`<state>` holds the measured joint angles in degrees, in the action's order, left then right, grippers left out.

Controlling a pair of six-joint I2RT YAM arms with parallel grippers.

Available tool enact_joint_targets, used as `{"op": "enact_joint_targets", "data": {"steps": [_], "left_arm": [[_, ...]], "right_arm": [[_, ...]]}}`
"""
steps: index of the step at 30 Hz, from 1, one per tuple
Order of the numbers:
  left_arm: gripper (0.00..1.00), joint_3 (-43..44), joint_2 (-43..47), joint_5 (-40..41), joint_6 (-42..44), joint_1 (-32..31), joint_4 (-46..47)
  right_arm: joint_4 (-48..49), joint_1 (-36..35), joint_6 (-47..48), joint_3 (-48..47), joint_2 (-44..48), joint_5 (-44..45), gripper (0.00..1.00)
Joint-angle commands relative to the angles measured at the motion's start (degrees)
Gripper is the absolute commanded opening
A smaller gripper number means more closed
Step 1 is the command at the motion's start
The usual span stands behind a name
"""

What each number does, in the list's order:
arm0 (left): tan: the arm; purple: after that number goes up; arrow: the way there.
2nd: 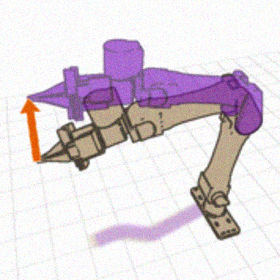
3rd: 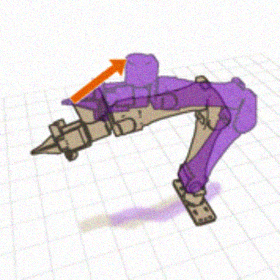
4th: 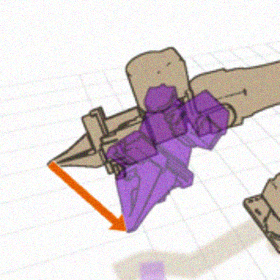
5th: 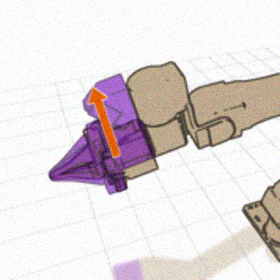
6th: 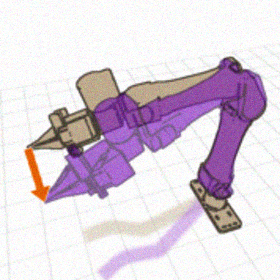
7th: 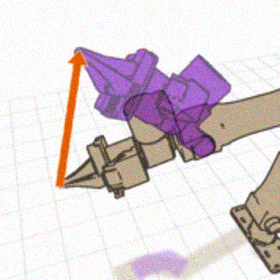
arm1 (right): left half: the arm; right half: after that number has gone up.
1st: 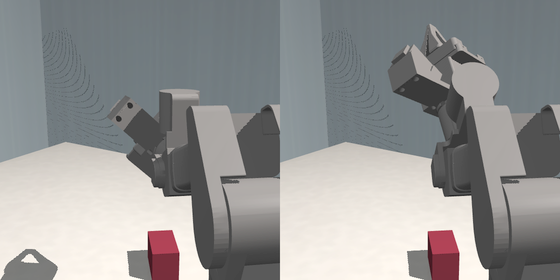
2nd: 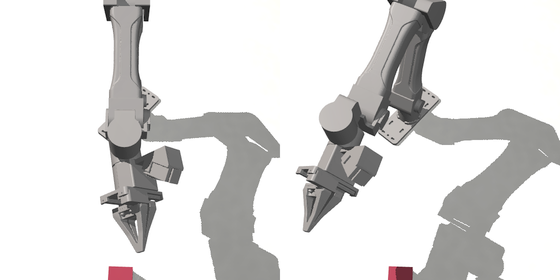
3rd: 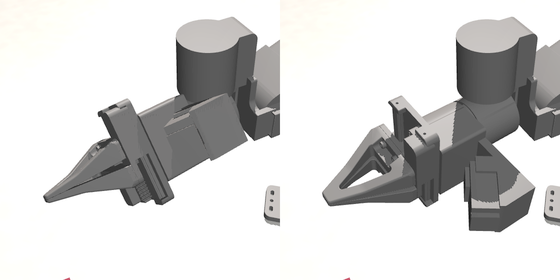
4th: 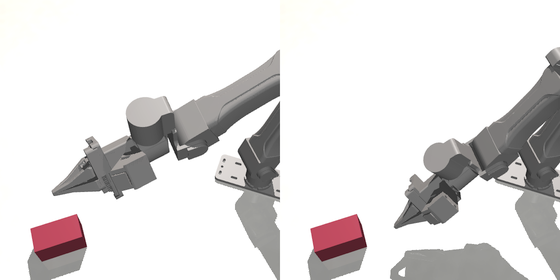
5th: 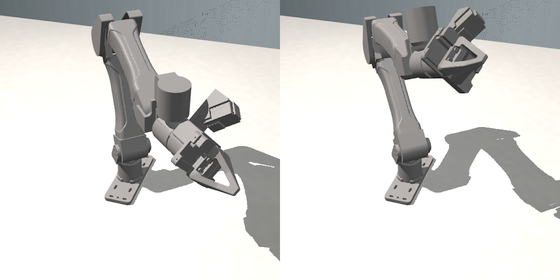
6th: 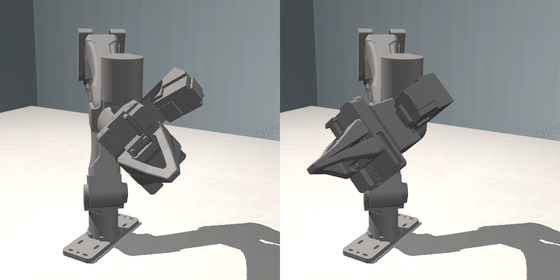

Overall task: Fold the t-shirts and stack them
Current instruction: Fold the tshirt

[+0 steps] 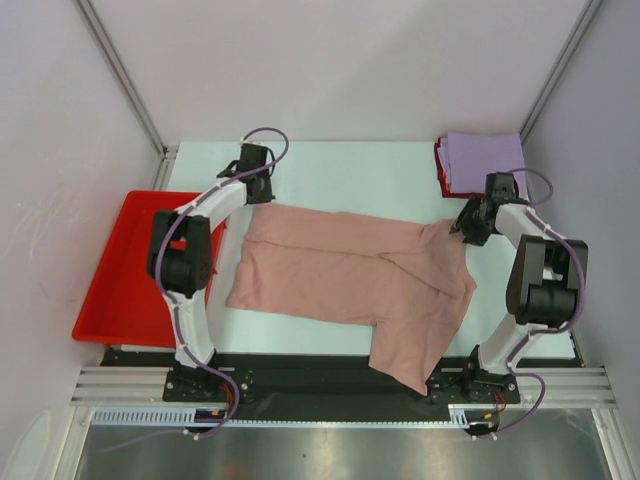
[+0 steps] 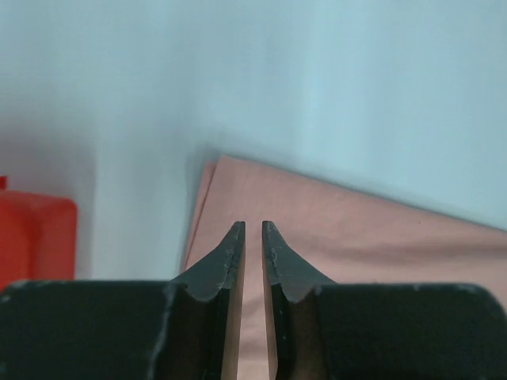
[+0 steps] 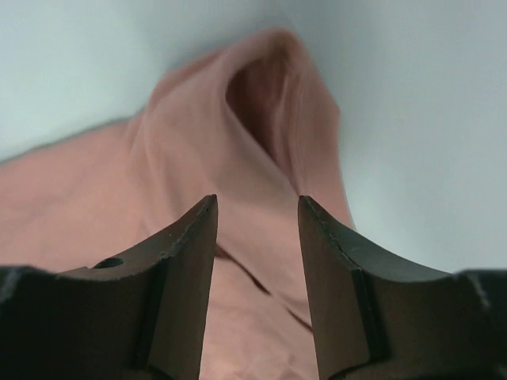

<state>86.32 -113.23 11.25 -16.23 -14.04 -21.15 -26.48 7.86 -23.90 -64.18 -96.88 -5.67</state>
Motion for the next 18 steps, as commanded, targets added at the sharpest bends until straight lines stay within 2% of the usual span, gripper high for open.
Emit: {"op": "enact_joint_targets", "data": {"steps": [1,6,12,18], "left_arm": [[0.18,5.2,-4.4,-2.2,-0.5,-0.2,-1.2],[0.14,7.9,-7.4,-2.8,-0.6,0.0,-1.7],[0.14,9.2,-8.8,-2.5,-0.6,0.1,-2.8],[0.14,8.7,-8.8,-2.5,-0.6,0.1,-2.9]], "right_arm": [[7.3,0.5,0.5,-5.9,-3.5,-2.3,0.5],[6.8,1.9,0.0,-10.5,-7.3,-3.8,0.55],[5.6,2.8,-3.9,-12.8,-10.1,-6.3,0.56],[2.3,3.0,-11.4,-11.5,-8.7,-1.8,0.59]]}}
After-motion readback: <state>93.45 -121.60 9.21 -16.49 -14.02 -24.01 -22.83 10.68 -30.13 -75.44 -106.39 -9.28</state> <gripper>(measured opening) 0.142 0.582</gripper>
